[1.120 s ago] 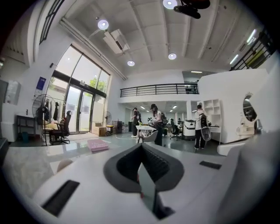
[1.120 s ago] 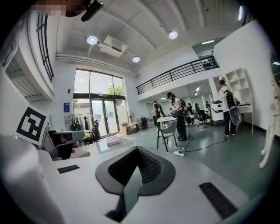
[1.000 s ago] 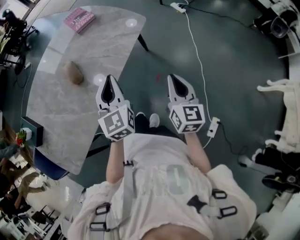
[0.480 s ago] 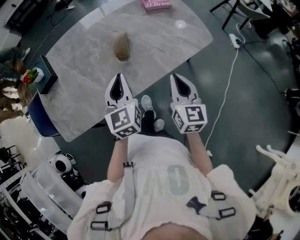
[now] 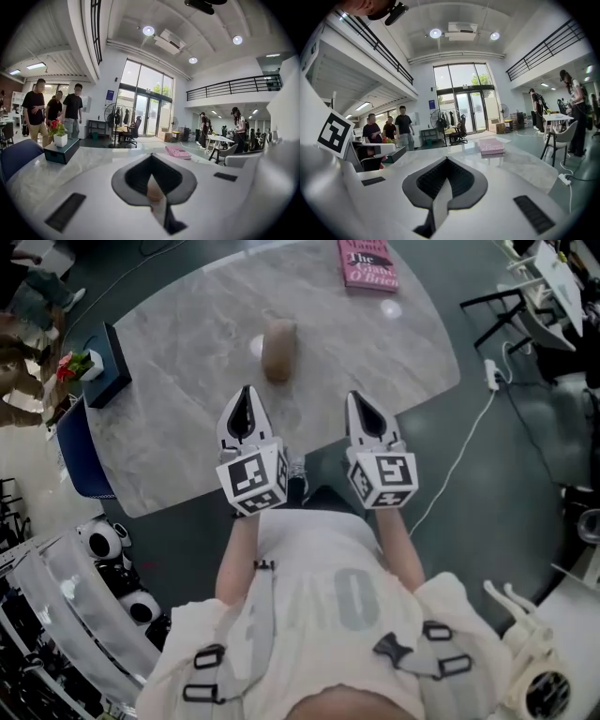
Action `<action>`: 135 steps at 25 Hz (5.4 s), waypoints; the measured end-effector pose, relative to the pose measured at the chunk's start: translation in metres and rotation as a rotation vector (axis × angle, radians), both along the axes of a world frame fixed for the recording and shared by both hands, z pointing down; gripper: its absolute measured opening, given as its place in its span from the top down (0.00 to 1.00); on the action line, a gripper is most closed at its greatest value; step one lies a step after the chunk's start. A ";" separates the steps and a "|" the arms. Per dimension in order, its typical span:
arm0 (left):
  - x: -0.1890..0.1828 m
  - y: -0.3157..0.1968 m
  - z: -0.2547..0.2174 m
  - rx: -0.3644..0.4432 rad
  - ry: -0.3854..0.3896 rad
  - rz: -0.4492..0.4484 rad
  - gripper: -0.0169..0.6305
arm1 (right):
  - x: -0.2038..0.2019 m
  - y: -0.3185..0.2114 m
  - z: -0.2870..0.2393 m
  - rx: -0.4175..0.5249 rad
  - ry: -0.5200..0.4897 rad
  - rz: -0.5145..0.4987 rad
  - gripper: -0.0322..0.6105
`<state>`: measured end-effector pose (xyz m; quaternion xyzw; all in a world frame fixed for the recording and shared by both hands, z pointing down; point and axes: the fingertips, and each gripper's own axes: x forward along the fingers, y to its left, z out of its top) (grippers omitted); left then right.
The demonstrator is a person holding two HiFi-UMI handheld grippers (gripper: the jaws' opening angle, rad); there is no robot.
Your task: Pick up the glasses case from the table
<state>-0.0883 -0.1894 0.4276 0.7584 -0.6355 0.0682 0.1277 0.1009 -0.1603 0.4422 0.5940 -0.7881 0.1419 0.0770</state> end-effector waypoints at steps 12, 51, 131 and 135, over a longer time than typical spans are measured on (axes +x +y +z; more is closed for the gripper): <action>0.002 -0.043 -0.016 0.013 -0.006 -0.128 0.97 | 0.000 -0.080 -0.020 0.016 0.003 -0.130 0.95; 0.040 -0.101 0.018 -0.252 0.126 -0.021 0.39 | 0.021 -0.126 -0.002 -0.056 -0.058 -0.243 0.95; 0.078 -0.168 0.224 -1.017 -0.144 0.124 0.36 | 0.043 -0.175 0.061 -0.257 -0.062 -0.228 0.95; 0.071 -0.173 0.211 -0.979 -0.129 0.096 0.36 | 0.039 -0.177 0.053 -0.231 -0.057 -0.236 0.95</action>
